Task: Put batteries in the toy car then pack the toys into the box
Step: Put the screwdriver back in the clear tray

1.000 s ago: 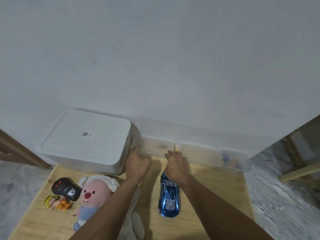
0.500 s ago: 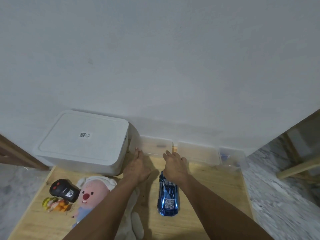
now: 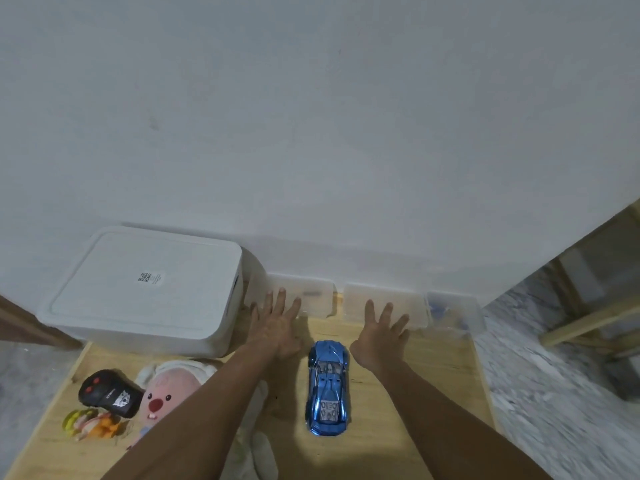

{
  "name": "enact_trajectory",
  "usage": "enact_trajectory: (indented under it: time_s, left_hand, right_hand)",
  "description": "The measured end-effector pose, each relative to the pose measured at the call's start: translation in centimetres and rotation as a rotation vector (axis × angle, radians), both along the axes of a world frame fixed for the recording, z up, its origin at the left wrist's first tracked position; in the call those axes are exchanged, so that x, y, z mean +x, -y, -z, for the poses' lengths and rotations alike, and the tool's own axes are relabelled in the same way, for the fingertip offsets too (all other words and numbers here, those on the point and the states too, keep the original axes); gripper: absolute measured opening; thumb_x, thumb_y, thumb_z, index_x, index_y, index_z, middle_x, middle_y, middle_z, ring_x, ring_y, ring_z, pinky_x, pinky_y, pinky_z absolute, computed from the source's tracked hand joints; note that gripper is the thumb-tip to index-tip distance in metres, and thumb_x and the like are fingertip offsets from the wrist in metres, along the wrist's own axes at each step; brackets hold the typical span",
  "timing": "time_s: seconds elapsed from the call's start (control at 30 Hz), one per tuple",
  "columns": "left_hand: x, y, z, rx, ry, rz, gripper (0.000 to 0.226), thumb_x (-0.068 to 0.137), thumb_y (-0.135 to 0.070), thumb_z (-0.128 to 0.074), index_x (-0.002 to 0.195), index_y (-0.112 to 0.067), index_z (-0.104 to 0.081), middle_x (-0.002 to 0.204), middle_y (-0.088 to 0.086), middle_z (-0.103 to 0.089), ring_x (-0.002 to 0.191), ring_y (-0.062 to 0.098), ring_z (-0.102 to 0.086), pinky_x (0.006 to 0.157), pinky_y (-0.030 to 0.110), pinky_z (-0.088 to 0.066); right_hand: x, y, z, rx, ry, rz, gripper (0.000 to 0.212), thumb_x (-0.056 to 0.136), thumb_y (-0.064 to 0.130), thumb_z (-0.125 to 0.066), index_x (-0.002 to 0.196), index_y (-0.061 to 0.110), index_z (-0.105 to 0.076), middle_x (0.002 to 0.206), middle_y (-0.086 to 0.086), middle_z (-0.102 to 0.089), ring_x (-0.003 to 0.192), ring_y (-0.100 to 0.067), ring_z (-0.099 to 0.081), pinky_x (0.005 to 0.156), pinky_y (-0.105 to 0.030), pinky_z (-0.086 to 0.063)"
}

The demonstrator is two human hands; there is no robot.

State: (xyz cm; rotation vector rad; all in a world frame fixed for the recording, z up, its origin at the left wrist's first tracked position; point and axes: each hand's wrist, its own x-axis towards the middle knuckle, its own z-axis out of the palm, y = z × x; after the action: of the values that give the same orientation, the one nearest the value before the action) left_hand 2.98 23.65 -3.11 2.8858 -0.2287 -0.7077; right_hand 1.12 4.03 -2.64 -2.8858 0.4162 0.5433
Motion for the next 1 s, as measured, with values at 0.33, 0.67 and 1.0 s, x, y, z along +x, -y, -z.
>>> enact_trajectory:
  time_s: [0.33,0.67,1.0]
  left_hand:
    - [0.2,0.1,0.5,0.033,-0.002,0.008,0.091,0.090,-0.047,-0.055,0.155,-0.031,0.008,0.161,0.009,0.021,0.147,0.032,0.020,0.119,0.056,0.002]
    - [0.7,0.1,0.7,0.035,-0.011,0.010,0.090,0.089,-0.047,-0.056,0.154,-0.033,0.005,0.161,0.008,0.019,0.148,0.031,0.018,0.120,0.056,0.001]
    - [0.9,0.0,0.5,0.002,-0.029,0.001,0.091,0.089,-0.044,-0.058,0.155,-0.034,0.004,0.162,0.007,0.019,0.148,0.030,0.018,0.119,0.057,0.001]
  right_hand:
    - [0.2,-0.8,1.6,0.068,-0.015,-0.100,0.099,0.087,0.024,-0.062,0.152,0.026,0.013,0.157,-0.014,0.024,0.141,-0.046,0.022,0.118,-0.049,-0.017]
    - [0.4,-0.7,2.3,0.037,-0.004,-0.099,0.108,0.085,0.018,-0.064,0.148,0.028,0.024,0.155,-0.011,0.031,0.140,-0.044,0.026,0.110,-0.046,-0.037]
    - [0.7,-0.7,1.6,0.055,-0.041,-0.074,0.108,0.084,0.019,-0.065,0.149,0.030,0.020,0.156,-0.007,0.030,0.142,-0.041,0.025,0.106,-0.045,-0.043]
